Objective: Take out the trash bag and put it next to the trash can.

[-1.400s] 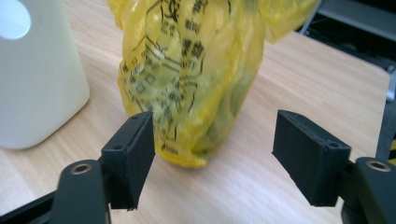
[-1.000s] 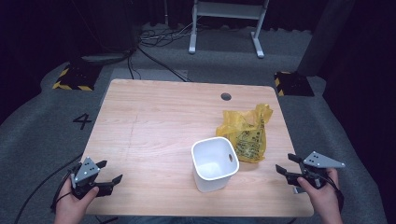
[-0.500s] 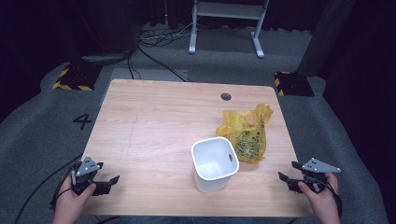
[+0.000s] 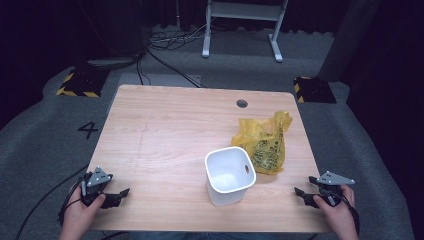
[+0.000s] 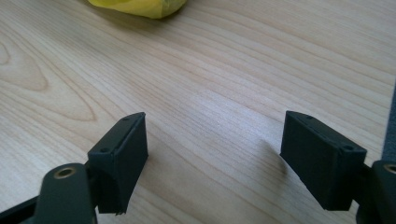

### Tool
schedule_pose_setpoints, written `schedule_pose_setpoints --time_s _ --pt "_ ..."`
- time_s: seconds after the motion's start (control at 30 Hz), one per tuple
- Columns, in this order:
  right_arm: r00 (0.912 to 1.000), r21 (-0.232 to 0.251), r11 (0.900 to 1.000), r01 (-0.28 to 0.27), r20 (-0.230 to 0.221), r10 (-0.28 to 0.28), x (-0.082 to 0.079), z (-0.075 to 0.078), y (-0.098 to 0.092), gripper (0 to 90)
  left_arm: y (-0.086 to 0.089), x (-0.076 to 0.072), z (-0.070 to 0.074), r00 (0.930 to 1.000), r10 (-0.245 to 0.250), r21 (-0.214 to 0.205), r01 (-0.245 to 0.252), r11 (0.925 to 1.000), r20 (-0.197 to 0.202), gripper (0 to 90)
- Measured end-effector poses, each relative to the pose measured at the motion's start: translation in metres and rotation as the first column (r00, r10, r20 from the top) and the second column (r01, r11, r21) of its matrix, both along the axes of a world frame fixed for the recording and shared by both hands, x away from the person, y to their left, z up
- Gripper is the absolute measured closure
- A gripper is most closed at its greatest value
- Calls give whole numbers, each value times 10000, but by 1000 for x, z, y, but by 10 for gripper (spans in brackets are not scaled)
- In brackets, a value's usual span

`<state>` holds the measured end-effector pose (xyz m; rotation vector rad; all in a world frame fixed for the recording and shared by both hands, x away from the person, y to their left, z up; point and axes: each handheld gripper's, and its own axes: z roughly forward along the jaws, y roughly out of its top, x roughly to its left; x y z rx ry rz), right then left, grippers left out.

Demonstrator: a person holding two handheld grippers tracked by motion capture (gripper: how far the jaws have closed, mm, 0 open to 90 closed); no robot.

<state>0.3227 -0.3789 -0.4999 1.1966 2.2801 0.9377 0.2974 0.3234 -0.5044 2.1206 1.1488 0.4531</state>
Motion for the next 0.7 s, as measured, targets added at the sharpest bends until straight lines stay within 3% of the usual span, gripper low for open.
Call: schedule_pose_setpoints --time_s 0.13,0.37,0.7 --pt "9999 358 9993 98 21 -99 4 -4 3 195 2 1 -2 9999 8 -127 -6 9999 154 155" --pt "9998 276 9994 191 -60 -190 9 -5 10 134 1 5 -2 9998 163 -78 -162 9998 125 138" --pt "9999 288 9995 139 -80 -136 10 -5 13 131 1 6 -2 9998 189 -64 -189 9998 98 137"
